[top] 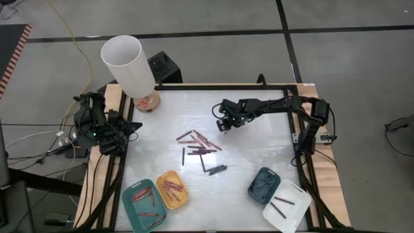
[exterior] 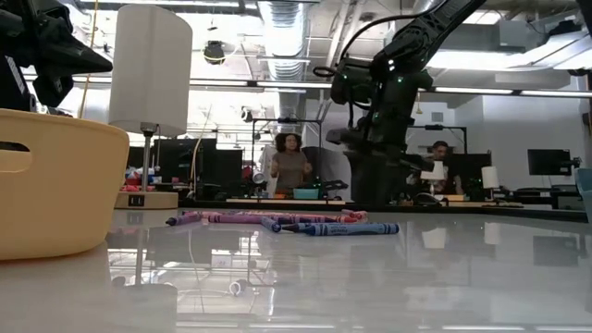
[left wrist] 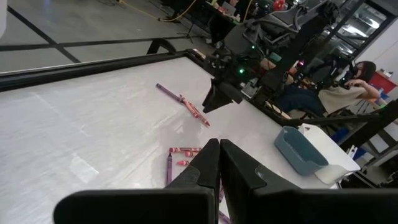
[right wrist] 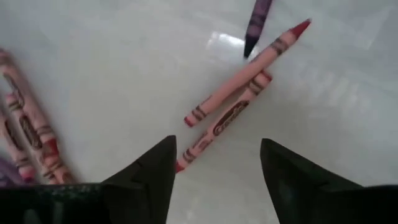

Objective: Sort crayons
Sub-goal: Put the red crayon into the blue bin

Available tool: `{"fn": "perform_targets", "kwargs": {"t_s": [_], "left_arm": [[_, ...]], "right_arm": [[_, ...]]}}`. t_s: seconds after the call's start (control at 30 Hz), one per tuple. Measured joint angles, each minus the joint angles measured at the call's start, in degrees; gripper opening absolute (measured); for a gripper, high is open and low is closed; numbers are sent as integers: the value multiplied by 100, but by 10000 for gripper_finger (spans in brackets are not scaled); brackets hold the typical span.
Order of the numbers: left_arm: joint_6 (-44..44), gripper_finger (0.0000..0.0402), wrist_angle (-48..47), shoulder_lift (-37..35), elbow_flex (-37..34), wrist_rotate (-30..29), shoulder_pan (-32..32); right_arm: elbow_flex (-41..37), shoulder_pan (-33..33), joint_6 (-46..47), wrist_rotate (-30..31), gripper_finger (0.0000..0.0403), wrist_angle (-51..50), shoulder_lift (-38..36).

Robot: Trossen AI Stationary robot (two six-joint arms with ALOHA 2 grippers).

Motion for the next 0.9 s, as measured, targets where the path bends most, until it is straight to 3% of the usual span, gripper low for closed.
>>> {"fn": "perform_targets", "kwargs": {"t_s": [0.43,0.9], "left_arm": [[0,0,0,1,0,-1,1],[0,0,-2,0,0,-2,0]], "right_arm": [[0,252,400,890,226,100,0],[-342,302,802,1111,225,208,2]]}}
